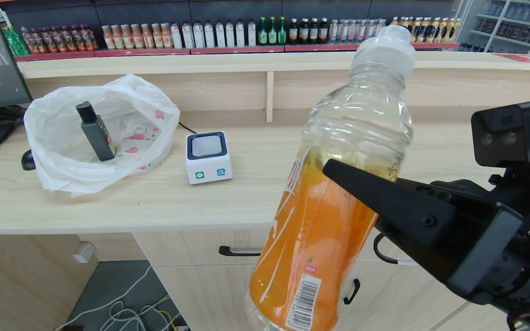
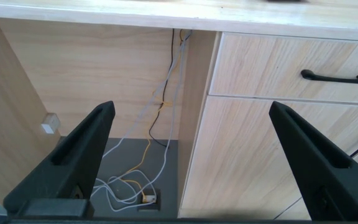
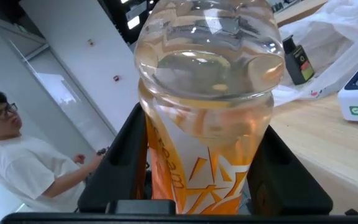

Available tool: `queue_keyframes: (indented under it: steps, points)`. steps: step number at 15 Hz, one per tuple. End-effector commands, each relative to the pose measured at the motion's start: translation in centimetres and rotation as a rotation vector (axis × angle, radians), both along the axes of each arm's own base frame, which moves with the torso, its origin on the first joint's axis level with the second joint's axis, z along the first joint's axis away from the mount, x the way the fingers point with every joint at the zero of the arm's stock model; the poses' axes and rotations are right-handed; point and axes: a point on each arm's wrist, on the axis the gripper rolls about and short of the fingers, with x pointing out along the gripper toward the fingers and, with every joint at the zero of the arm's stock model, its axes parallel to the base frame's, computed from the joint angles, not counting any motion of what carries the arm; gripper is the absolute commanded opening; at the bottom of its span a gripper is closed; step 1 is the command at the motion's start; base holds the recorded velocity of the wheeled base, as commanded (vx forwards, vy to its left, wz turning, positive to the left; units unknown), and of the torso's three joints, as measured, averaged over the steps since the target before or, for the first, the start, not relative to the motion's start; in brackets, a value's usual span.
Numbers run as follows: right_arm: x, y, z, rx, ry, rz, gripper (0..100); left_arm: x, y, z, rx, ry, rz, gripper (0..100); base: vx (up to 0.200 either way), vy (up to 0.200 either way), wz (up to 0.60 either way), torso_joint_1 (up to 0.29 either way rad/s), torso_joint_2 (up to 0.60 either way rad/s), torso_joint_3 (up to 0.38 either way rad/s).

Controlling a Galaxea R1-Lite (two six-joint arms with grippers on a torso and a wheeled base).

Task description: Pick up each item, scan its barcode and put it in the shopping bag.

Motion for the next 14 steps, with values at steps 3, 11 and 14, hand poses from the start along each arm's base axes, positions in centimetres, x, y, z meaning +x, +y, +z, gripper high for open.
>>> queue_keyframes:
  steps: [3, 11, 14]
  points:
    - [-0.05, 0.06, 0.05, 0.003, 0.003, 0.006, 0, 0.0, 0.0, 0.0, 0.001, 0.0, 0.0, 100, 0.0, 0.0, 0.0, 0.0, 0.0, 0.0]
    - [-0.11, 0.05, 0.05, 0.004, 0.004, 0.009, 0, 0.0, 0.0, 0.0, -0.001, 0.0, 0.0, 100, 0.0, 0.0, 0.0, 0.0, 0.0, 0.0]
    - [0.0, 0.12, 0.34, 0.012, -0.006, 0.006, 0, 0.0, 0.0, 0.0, 0.001, 0.0, 0.0, 100, 0.0, 0.0, 0.0, 0.0, 0.0, 0.0]
